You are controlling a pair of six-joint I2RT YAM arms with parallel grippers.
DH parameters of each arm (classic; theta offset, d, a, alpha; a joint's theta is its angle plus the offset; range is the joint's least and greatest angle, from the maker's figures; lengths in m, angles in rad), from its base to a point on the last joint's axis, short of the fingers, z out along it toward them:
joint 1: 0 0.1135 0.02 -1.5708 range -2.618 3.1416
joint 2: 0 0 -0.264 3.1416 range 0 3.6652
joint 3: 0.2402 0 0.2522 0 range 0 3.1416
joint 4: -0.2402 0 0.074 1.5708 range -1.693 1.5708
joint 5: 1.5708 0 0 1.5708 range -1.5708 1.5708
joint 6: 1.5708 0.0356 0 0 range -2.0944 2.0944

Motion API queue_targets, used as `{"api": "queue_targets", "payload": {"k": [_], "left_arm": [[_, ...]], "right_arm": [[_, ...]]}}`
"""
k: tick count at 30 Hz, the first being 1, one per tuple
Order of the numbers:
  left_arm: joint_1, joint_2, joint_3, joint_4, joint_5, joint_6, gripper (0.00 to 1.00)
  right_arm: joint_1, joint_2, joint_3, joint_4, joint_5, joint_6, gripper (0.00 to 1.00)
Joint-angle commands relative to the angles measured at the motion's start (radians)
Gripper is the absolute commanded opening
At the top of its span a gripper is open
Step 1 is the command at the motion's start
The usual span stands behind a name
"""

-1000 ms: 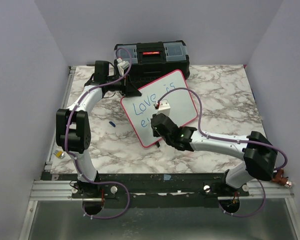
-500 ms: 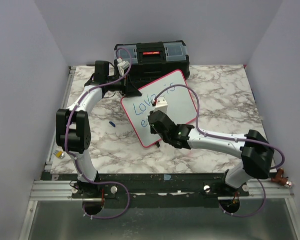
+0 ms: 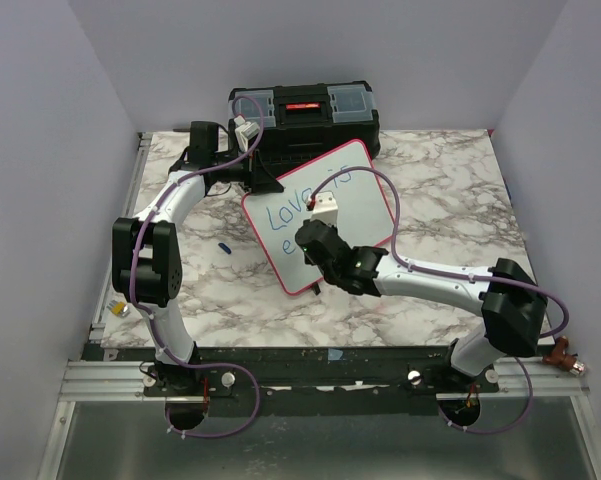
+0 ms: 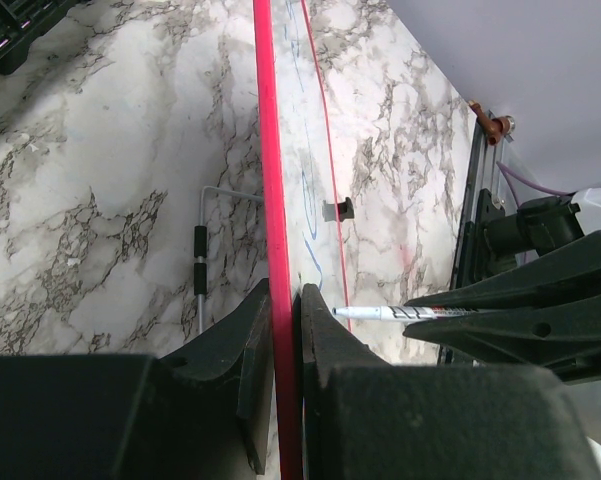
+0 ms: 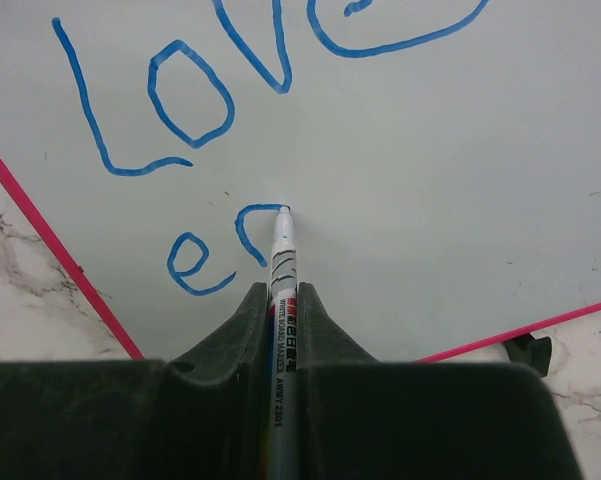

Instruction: Write a sentence on the whiteboard

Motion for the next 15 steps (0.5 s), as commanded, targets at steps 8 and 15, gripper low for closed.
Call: {"api": "queue_targets", "payload": {"k": [8,15], "left_arm": [[-0.005,-0.041,-0.004,0.082,0.042,0.066,0.0],[-0.005,-0.041,-0.005,0.083,0.042,0.064,0.0]], "right_arm": [[-0.003,-0.026,-0.062,-0.037,-0.028,0.053,0.01],[-0.003,-0.051,-0.073,-0.055,-0.033,0.061,0.01]]}}
